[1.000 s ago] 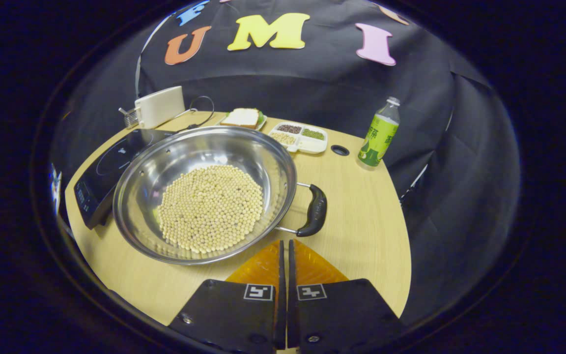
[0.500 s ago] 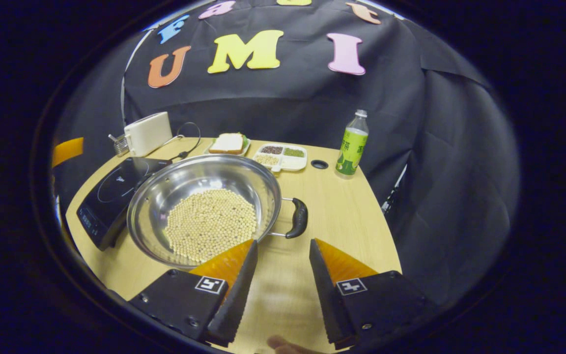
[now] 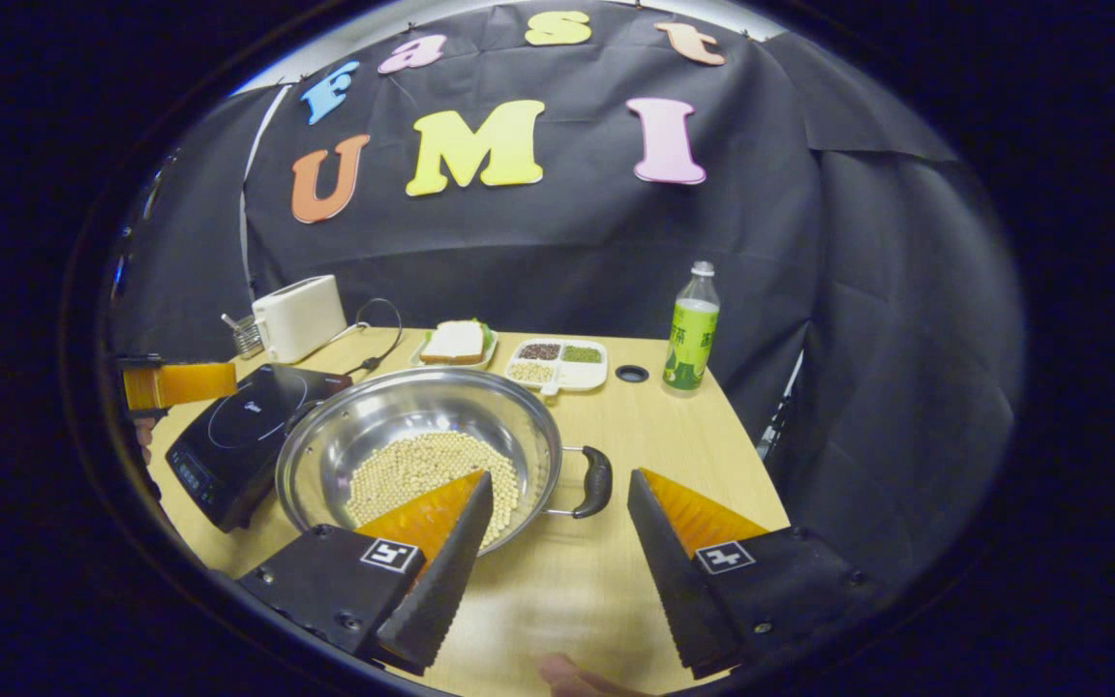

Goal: First push the handle of the pot to place it horizontally, then grasp the pot with both hands and set it on the induction cooktop.

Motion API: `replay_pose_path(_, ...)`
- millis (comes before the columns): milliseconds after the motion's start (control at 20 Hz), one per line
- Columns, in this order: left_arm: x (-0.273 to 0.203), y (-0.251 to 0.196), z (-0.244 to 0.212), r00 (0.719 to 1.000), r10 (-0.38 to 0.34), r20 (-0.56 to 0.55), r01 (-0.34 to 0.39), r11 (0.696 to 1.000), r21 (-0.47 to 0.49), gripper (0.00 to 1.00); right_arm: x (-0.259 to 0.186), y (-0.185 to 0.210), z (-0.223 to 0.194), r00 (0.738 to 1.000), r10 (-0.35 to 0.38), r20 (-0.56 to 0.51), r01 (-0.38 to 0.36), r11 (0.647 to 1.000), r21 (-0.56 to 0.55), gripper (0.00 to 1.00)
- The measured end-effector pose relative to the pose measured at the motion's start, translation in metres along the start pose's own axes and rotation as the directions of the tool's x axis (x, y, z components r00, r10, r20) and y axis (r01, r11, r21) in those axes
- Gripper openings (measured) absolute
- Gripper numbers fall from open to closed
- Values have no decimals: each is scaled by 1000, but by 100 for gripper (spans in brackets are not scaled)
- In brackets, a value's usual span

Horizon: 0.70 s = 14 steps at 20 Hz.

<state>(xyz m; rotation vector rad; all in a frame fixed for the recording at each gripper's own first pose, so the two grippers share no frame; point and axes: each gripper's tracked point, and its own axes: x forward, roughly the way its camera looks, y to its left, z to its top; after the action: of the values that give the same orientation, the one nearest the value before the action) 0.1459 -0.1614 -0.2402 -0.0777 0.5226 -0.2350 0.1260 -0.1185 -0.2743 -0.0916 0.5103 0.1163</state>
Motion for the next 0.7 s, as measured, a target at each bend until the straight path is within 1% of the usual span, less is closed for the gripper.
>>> replay_pose_path(150,20,4,-5,999,22,-27,-22,1000,18,95,17,-8,-2,999,-27,-22,27,1000,2,89)
replay_pose_path(300,38,4,-13,997,27,-70,-25,999,20,96,35,-7,-3,999,-26,-46,27,999,24,89)
replay_pose_path(450,57,5,-28,989,26,-142,-22,999,28,95,53,-9,-6,997,-36,-72,41,998,57,90)
replay_pose_path(600,73,12,-40,982,52,-183,-44,998,49,94,68,-11,-8,995,-38,-89,46,995,93,90)
replay_pose_path(650,77,13,-44,979,57,-194,-49,998,46,82,72,-11,-10,995,-36,-95,46,993,104,91)
replay_pose_path(700,80,14,-47,978,56,-201,-49,998,39,93,75,-12,-13,993,-42,-106,54,993,108,90)
